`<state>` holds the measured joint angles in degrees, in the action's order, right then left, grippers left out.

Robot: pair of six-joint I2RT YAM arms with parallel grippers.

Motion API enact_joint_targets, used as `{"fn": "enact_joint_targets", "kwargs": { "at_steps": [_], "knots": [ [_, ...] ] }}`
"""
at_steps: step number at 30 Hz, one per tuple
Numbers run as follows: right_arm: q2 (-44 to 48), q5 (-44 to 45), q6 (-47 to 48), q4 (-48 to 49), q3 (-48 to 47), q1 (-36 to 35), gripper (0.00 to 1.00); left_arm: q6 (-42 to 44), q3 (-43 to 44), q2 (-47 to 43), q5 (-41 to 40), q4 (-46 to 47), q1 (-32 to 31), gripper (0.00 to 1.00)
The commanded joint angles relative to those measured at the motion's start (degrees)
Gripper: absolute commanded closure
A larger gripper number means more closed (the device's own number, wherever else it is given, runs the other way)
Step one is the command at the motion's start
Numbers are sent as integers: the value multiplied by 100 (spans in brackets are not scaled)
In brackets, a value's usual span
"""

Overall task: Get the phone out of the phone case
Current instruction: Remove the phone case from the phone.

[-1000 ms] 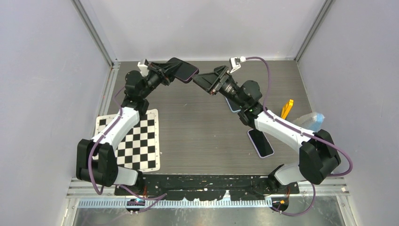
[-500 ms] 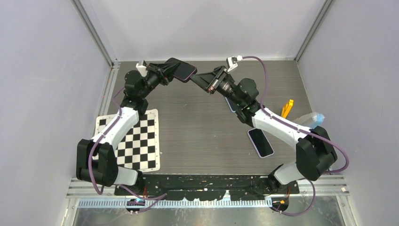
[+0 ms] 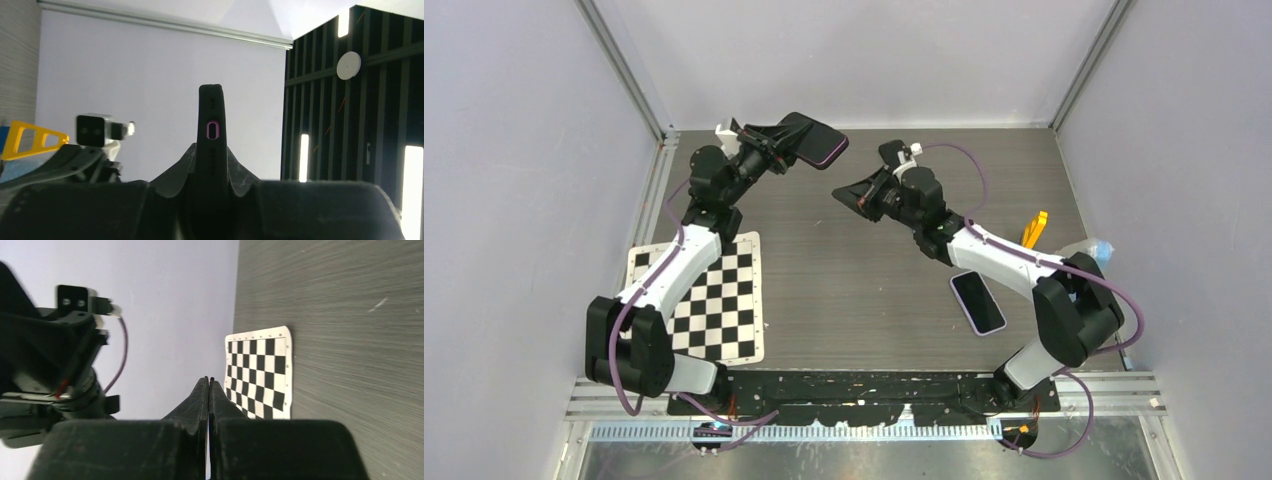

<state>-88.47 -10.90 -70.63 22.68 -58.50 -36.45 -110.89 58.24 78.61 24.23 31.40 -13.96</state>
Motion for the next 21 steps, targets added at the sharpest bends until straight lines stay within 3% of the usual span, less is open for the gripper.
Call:
{"fn": "enact_joint_targets", "kwargs": {
  "at_steps": [1,3,6,10,15,21],
  "knots": [
    [191,185,210,19,-83,-29,99,-91,274,-233,51,711,-11,100],
    [330,87,345,494,24,-29,93,-80,267,-221,38,740,-11,100],
    [522,-194,531,1449,359,-34,62,23,293,-215,39,673,-11,100],
    [618,-579,259,2892,526,-42,36,115,264,-219,68,594,-11,100],
    [580,-826,86,3478,327,-162,25,193,228,-236,64,523,-11,100],
    [649,-586,95,3605,281,-187,23,226,186,-268,85,467,-15,100]
  ]
}}
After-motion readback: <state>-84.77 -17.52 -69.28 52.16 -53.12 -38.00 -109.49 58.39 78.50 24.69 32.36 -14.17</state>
